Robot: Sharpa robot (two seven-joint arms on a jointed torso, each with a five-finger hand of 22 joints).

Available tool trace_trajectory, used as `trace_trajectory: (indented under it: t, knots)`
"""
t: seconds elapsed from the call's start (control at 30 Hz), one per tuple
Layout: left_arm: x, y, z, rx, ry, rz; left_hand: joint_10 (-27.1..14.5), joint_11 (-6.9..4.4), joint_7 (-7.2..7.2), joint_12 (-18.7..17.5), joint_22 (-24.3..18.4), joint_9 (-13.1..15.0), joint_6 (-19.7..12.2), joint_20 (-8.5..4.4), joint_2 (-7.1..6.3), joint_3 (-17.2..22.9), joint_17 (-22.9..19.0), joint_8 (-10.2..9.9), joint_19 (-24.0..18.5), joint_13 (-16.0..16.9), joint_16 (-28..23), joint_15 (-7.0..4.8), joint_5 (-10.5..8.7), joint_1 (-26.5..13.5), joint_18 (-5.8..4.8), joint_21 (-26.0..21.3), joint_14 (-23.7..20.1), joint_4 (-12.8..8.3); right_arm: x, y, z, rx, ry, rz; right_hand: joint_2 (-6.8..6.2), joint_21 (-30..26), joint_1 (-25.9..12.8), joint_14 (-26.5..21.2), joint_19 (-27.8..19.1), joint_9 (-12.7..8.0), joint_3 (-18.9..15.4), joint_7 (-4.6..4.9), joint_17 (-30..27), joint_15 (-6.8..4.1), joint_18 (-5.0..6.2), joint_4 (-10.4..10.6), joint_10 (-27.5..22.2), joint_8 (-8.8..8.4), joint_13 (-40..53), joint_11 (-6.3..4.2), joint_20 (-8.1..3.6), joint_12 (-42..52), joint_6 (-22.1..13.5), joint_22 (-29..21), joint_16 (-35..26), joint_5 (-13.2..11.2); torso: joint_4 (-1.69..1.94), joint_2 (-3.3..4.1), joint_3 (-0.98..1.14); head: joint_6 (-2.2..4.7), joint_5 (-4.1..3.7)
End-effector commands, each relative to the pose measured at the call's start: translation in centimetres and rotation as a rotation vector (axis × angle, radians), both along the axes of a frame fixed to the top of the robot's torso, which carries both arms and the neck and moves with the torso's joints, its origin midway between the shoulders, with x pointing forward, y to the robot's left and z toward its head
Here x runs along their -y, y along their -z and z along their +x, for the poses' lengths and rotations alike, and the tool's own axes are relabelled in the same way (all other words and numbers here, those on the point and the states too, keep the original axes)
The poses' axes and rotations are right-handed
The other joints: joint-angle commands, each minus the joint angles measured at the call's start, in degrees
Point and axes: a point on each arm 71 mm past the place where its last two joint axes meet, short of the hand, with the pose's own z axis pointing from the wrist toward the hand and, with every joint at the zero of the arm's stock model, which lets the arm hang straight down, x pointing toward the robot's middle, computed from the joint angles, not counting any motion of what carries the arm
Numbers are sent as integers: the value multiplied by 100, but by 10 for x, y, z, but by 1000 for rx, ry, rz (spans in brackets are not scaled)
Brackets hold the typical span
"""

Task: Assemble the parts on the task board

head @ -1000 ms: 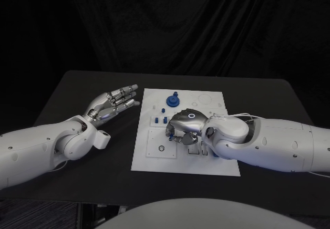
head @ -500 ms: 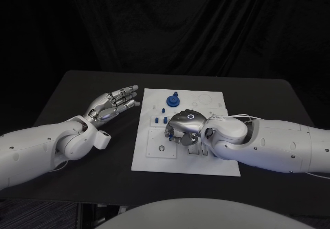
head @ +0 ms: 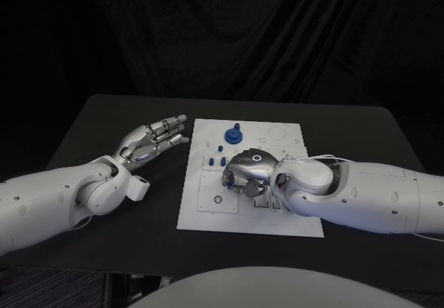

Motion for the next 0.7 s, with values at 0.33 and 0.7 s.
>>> trace_trajectory:
  t: [0.33, 0.7]
  knots:
    - [1, -1, -1, 12, 13, -27, -14, 23, 32, 21, 18, 6, 1, 18, 48, 34, -2, 28, -13, 8, 6, 4, -23, 0, -67, -15, -34, -5, 1, 7, -3, -21, 3, -35, -18, -3, 62, 136, 23, 10, -2, 7, -27, -37, 59, -25, 40, -7, 1, 8, -27, 14, -4, 953, 0, -26, -12, 1, 1, -1, 21]
    - [2, -1, -1, 5, 15, -25, -15, 20, 48, 24, 30, 7, 4, 23, 53, 44, 2, 29, 6, 9, 18, 23, -39, 8, -67, -6, -14, -8, 2, 7, -3, -24, 8, -41, -25, -24, 58, 126, 13, 5, -8, 18, -46, -31, 62, -18, 17, -38, -5, 19, -24, -14, -44, 948, -15, -36, -1, 1, 0, -1, 24]
